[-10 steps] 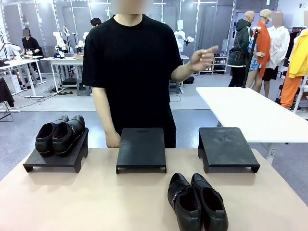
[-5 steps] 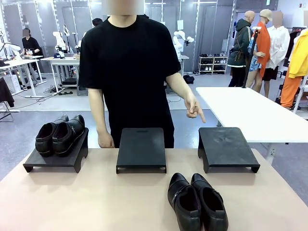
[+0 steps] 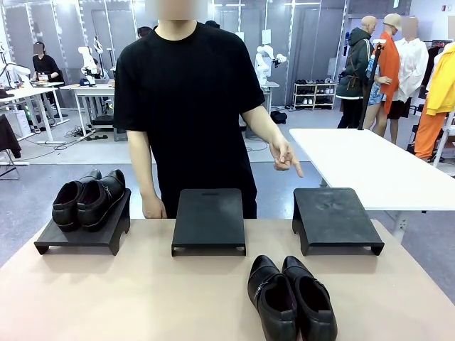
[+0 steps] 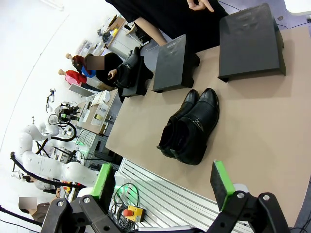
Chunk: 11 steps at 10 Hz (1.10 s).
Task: Place the shoes on the stand as instructed by the person.
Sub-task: Pick up another pair of Shoes and place it on the Shoes Stand indicated by the person.
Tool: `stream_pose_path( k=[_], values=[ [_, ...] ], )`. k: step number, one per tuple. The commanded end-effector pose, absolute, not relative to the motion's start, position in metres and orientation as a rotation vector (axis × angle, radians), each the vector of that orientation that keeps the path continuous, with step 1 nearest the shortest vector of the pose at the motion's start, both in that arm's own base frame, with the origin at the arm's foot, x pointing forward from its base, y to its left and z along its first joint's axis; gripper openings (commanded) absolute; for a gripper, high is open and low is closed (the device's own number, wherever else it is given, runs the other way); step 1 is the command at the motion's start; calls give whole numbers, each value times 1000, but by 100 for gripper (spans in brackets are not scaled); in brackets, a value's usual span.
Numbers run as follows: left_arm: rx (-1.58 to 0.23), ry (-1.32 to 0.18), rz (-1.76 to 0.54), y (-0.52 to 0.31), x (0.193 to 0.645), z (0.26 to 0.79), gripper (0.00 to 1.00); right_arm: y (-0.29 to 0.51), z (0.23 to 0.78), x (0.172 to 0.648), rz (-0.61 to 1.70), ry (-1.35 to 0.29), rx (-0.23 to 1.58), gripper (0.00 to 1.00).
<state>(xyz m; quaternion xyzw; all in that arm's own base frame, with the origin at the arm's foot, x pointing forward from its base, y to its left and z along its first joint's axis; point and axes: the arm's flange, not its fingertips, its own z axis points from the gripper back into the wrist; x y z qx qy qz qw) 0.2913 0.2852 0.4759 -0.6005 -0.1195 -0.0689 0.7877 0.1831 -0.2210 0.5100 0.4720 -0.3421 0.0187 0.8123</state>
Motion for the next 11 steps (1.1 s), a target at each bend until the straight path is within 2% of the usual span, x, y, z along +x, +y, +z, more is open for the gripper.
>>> stream_pose_path(
  k=[1, 6, 9, 11],
  values=[
    [-1308, -270, -161, 283, 289, 477, 100, -221, 510, 183, 40, -730, 1008, 100],
    [-1308, -270, -161, 283, 289, 477, 100, -79, 572, 243, 171, -343, 784, 100],
    [-1308, -270, -161, 283, 289, 477, 100, 22, 570, 279, 198, -153, 656, 100],
    [-1308, -270, -161, 283, 289, 477, 100, 78, 550, 301, 202, -86, 541, 100]
  ],
)
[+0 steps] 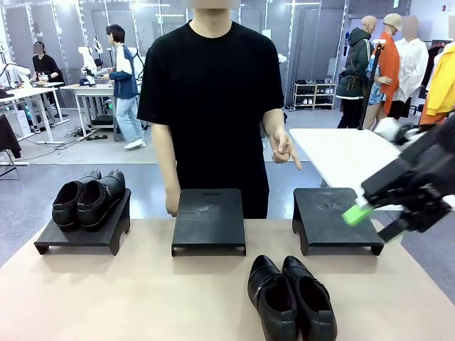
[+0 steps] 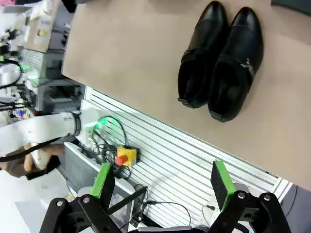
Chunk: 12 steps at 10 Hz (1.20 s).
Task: Place the shoes on the stand as instructed by the person.
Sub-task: Pick up another pair of Shoes and place it on the Shoes Stand indicated by the person.
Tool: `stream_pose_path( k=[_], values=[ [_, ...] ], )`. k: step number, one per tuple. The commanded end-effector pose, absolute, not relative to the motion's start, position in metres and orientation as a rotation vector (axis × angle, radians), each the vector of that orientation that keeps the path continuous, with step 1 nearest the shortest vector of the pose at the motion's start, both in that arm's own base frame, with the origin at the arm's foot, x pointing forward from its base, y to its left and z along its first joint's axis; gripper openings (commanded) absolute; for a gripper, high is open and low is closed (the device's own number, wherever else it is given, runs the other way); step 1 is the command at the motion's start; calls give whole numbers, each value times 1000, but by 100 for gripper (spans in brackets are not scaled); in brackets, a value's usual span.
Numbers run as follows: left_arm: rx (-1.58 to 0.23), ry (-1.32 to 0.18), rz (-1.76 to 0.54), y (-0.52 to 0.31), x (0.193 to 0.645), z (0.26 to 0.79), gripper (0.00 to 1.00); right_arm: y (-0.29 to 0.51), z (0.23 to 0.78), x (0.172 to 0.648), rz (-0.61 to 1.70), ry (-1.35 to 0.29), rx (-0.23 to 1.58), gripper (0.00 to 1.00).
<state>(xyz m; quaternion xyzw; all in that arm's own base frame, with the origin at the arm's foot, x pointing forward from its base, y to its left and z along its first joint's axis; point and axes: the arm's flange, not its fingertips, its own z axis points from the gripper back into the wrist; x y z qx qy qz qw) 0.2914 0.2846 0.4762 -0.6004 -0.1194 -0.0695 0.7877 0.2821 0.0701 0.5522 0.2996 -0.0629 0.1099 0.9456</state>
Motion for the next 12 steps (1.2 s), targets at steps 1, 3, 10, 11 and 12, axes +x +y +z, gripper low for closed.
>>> stream_pose_path(
  k=[1, 3, 10, 11, 12],
  values=[
    [-1308, -270, -161, 283, 289, 477, 100, 97, 536, 312, 166, -93, 475, 100],
    [-1308, -270, -161, 283, 289, 477, 100, 128, 504, 327, 133, -84, 405, 100],
    [-1308, -270, -161, 283, 289, 477, 100, 190, 402, 348, 90, -110, 197, 100],
    [-1308, -270, -161, 283, 289, 477, 100, 193, 392, 351, 88, -103, 182, 100],
    [-1308, -270, -161, 283, 289, 477, 100, 195, 382, 354, 90, -101, 161, 100]
  ],
)
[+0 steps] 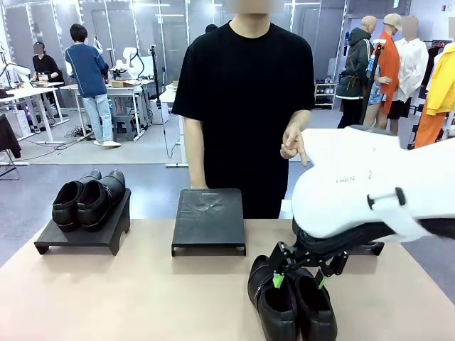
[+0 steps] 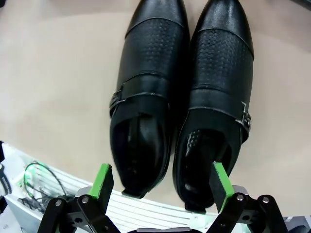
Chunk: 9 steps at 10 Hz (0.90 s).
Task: Place the shoes on the stand as instructed by the person.
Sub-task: Pick up another pair of Shoes and place it on the Shoes Stand indicated by the person.
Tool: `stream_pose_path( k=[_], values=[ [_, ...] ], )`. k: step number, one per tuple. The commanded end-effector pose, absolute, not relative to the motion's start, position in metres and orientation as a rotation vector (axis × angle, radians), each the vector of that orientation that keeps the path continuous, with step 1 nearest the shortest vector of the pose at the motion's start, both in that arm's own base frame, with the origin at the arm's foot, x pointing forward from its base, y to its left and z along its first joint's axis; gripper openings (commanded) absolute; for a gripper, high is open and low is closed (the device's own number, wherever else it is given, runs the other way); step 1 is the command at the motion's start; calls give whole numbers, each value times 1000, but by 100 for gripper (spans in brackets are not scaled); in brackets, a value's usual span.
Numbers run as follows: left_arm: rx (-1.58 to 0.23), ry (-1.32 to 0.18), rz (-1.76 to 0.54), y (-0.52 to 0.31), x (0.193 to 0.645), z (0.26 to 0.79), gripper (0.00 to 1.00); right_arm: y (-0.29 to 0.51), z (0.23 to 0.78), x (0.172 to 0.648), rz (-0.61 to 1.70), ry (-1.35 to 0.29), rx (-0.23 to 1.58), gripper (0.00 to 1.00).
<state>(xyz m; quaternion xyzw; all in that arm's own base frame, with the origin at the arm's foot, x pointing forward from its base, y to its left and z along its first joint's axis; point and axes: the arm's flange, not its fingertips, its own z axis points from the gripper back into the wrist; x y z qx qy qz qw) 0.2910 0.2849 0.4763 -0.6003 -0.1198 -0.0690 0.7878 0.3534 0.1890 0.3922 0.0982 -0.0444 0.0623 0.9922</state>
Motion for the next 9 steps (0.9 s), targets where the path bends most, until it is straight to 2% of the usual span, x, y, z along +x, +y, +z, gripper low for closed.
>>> stream_pose_path(
  k=[1, 5, 6, 7, 8, 9],
  values=[
    [-1308, -270, -161, 283, 289, 477, 100, 197, 371, 357, 83, -98, 144, 100],
    [-1308, -270, -161, 283, 289, 477, 100, 205, 344, 355, 89, -61, 112, 100],
    [-1308, -270, -161, 283, 289, 477, 100, 206, 339, 354, 94, -53, 99, 71],
    [-1308, -270, -161, 283, 289, 477, 100, 207, 335, 354, 103, -56, 81, 52],
    [-1308, -270, -161, 283, 289, 477, 100, 209, 331, 352, 112, -47, 72, 13],
    [-1308, -270, -161, 283, 289, 477, 100, 211, 328, 351, 116, -36, 66, 0]
  ],
)
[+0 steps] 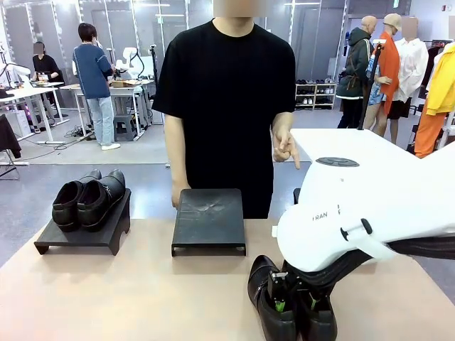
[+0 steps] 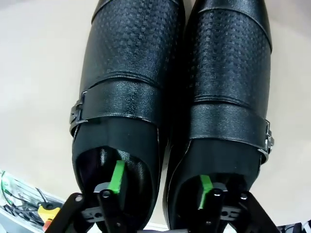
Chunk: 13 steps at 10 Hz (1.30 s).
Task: Place the shoes on the stand as instructed by the person.
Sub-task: Pick up another pair of Shoes and place it on the Shoes Stand indicated by the person.
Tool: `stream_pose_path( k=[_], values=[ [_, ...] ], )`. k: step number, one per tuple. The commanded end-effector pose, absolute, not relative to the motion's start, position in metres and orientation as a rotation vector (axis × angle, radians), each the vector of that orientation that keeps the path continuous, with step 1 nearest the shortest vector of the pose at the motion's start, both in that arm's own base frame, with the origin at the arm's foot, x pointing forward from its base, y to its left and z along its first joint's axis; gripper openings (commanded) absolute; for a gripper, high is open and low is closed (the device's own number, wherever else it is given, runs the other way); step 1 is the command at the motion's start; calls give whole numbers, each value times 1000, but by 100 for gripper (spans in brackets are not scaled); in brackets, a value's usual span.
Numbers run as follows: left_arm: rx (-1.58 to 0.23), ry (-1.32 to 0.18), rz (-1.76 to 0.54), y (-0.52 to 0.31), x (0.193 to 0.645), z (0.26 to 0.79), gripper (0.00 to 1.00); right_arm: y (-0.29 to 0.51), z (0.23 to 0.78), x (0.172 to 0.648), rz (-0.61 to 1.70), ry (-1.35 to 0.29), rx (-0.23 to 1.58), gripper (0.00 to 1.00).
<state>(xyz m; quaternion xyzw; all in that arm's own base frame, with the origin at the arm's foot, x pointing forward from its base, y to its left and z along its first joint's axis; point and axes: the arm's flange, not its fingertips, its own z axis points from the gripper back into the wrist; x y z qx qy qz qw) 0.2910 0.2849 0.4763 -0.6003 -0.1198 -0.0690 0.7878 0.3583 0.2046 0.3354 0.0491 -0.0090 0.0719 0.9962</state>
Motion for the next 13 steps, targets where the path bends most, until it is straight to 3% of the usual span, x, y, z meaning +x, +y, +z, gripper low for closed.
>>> stream_pose_path(
  k=[1, 2, 4, 7, 9, 13],
  values=[
    [-1308, -270, -161, 283, 289, 477, 100, 213, 322, 351, 117, -24, 60, 0],
    [-1308, -270, -161, 283, 289, 477, 100, 213, 320, 351, 114, -17, 52, 17],
    [-1308, -270, -161, 283, 289, 477, 100, 213, 324, 351, 111, -24, 51, 0],
    [-1308, -270, -161, 283, 289, 477, 100, 202, 352, 347, 110, -53, 79, 0],
    [-1308, -270, -161, 283, 289, 477, 100, 174, 406, 337, 149, -93, 104, 0],
    [-1308, -270, -161, 283, 289, 477, 100, 94, 513, 325, 144, -337, 118, 0]
  ],
)
